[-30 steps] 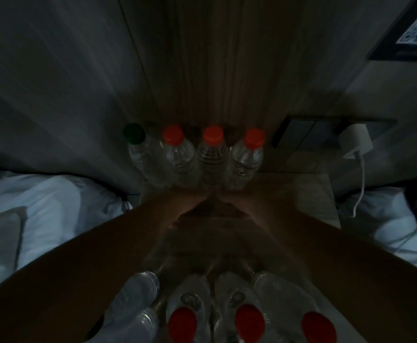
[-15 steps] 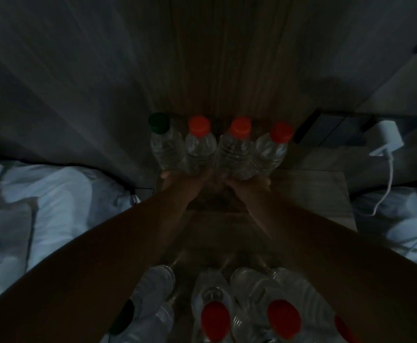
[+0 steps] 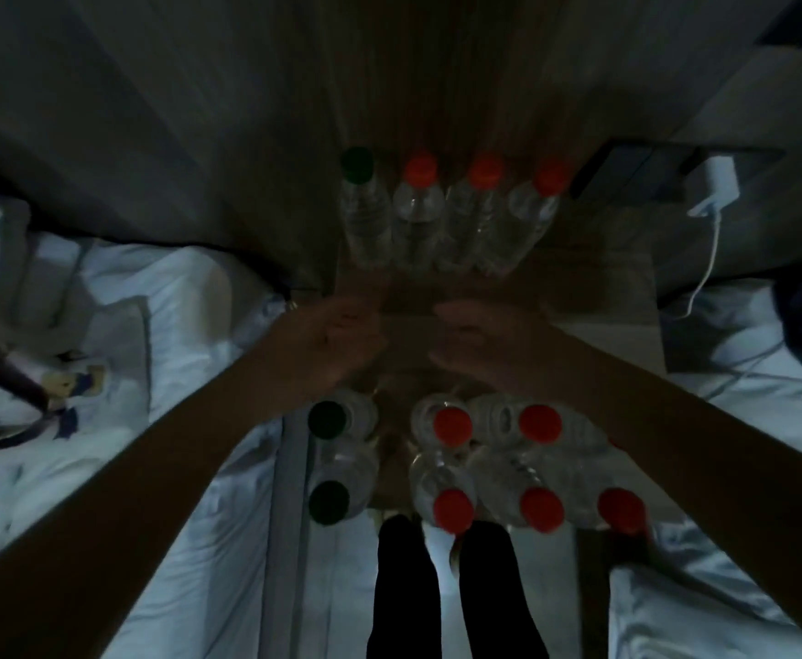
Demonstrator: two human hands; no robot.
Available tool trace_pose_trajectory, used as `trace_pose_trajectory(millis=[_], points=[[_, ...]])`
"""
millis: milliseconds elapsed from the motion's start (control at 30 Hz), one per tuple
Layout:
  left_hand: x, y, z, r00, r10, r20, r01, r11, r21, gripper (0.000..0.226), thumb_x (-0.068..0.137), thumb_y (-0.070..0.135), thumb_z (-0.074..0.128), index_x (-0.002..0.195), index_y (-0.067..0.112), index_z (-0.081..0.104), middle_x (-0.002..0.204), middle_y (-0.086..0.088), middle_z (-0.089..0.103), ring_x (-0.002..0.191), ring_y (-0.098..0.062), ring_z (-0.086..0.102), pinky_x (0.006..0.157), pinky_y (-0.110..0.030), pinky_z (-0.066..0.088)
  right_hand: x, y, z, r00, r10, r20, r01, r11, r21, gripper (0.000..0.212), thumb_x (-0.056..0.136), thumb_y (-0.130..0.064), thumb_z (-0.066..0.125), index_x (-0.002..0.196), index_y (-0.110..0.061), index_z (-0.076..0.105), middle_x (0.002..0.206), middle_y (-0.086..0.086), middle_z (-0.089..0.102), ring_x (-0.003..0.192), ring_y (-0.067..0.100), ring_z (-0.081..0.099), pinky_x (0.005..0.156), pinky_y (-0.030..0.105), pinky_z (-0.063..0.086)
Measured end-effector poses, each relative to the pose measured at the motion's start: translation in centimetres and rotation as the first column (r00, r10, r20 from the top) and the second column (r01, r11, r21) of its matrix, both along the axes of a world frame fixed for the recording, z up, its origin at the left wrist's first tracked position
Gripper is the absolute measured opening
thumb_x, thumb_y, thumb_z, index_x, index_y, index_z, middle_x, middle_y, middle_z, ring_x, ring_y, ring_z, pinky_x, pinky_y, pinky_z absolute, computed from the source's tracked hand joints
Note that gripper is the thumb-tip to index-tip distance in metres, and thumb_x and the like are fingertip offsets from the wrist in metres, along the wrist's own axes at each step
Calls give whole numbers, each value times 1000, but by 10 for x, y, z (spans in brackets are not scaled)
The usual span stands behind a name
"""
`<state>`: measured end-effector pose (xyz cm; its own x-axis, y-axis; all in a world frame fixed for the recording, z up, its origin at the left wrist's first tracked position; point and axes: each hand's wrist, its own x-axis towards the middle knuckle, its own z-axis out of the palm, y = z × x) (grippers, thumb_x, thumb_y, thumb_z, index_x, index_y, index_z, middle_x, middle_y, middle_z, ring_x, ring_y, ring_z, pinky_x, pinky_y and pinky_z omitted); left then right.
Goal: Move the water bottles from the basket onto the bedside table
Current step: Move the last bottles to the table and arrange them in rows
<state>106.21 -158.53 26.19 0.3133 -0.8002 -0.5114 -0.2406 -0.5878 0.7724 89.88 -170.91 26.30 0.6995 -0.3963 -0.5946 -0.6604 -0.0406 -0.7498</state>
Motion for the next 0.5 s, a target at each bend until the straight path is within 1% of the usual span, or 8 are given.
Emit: trace_pose_trajectory(millis=[33, 67, 133, 167, 233, 300, 400, 500], points=[[-2, 17, -3, 999, 19, -30, -19, 1000, -10, 23, 87, 21, 62, 99, 40, 58, 83, 19, 66, 79, 2, 62, 67, -6, 47, -6, 9, 6, 999, 33, 20, -33, 999, -14, 55, 85, -28, 68, 134, -14, 47, 122, 2, 58, 115, 19, 57, 99, 39, 48], [-5, 31, 0, 997, 34, -70, -37, 999, -38, 28, 84, 23, 64, 97, 46, 56, 84, 25, 68, 81, 6, 63, 69, -8, 49, -11, 18, 15, 997, 79, 23, -78, 995, -54, 52, 87, -25, 65, 134, -15, 46, 119, 0, 59, 113, 16, 58, 95, 32, 49], [-12, 52, -6, 999, 22, -48, -24, 999, -44, 35, 81, 25, 69, 101, 49, 53, 86, 36, 63, 84, 20, 58, 73, -7, 49, -18, 36, 23, 978, 201, -53, -207, 964, -165, 58, 88, -33, 63, 139, -22, 39, 121, -5, 56, 109, 6, 53, 83, 12, 44], [-16, 60, -12, 999, 33, -23, -33, 999, -37, 37, 80, 27, 71, 102, 50, 52, 90, 35, 61, 86, 22, 56, 76, -8, 49, -20, 44, 20, 967, 240, -90, -254, 940, -225, 60, 88, -37, 62, 141, -26, 37, 125, -7, 56, 109, 4, 51, 80, 9, 39], [-20, 71, -17, 997, 82, 3, -82, 996, -46, 35, 74, 39, 72, 101, 51, 53, 98, 28, 61, 93, 14, 58, 85, -22, 52, -22, 57, 12, 946, 295, -133, -324, 878, -354, 55, 88, -38, 62, 138, -29, 40, 128, -8, 56, 111, 5, 52, 79, 7, 33], [-24, 78, -24, 992, 124, 3, -123, 990, -67, 41, 62, 52, 69, 102, 50, 58, 100, 20, 66, 97, 2, 62, 89, -36, 54, -24, 65, 2, 937, 311, -158, -348, 825, -445, 49, 89, -34, 61, 135, -29, 44, 126, -7, 58, 112, 6, 54, 79, 5, 32], [-27, 85, -30, 989, 143, 30, -139, 985, -102, 50, 59, 55, 66, 107, 43, 60, 108, 25, 63, 101, 0, 62, 91, -35, 53, -29, 68, -12, 932, 292, -214, -360, 803, -475, 46, 91, -31, 59, 134, -27, 44, 128, -5, 58, 116, 9, 53, 92, 14, 32], [-29, 91, -36, 989, 142, 49, -133, 980, -150, 53, 67, 44, 72, 117, 34, 59, 111, 25, 61, 102, 1, 62, 91, -35, 54, -31, 67, -15, 928, 294, -227, -370, 782, -501, 39, 91, -28, 59, 128, -27, 49, 124, -6, 60, 113, 8, 55, 89, 15, 31]])
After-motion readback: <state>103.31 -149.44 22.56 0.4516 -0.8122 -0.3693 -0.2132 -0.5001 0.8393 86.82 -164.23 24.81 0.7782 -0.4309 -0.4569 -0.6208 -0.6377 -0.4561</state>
